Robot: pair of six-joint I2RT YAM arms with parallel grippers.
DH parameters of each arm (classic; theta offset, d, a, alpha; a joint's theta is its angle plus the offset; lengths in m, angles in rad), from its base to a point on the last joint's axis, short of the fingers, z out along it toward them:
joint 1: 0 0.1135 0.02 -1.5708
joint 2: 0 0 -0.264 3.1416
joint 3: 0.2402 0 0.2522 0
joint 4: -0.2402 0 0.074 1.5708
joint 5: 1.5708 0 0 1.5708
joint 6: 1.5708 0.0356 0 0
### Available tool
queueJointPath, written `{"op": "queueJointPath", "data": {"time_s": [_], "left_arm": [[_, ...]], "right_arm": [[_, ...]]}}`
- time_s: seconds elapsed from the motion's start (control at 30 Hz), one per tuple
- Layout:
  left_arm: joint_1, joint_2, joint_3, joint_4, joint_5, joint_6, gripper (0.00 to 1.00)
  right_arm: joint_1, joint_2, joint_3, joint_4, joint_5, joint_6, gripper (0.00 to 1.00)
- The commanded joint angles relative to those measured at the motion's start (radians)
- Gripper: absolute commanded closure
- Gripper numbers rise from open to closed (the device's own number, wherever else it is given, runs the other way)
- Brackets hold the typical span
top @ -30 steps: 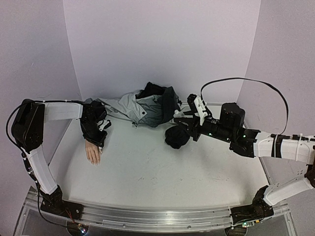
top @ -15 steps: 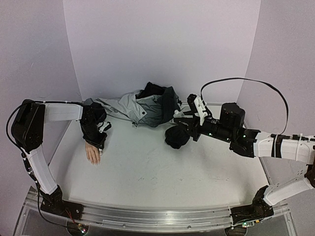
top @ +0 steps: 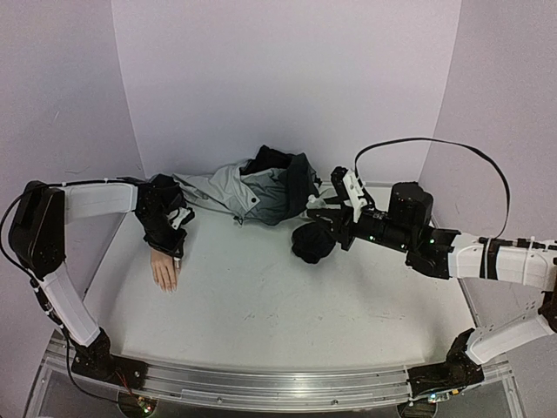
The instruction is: Paint the nails
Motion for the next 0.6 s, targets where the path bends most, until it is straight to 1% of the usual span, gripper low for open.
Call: {"op": "queueJointPath", "data": {"time_s": [0.0, 0.2, 0.57], "left_arm": [[0.005, -0.001, 0.050, 0.030, -0.014, 0.024, 1.00], [0.013, 0.038, 0.078, 0.029, -0.007, 0.029, 1.00], [0.021, 0.060, 0.075, 0.030, -0.024, 0.026, 1.00]], "right_arm": [[0.004, 0.003, 0.005, 0.079, -0.018, 0.006, 1.00], [0.004, 0.003, 0.005, 0.078, -0.016, 0.006, 1.00], [0.004, 0.016, 0.007, 0.078, -0.013, 0.003, 1.00]]}}
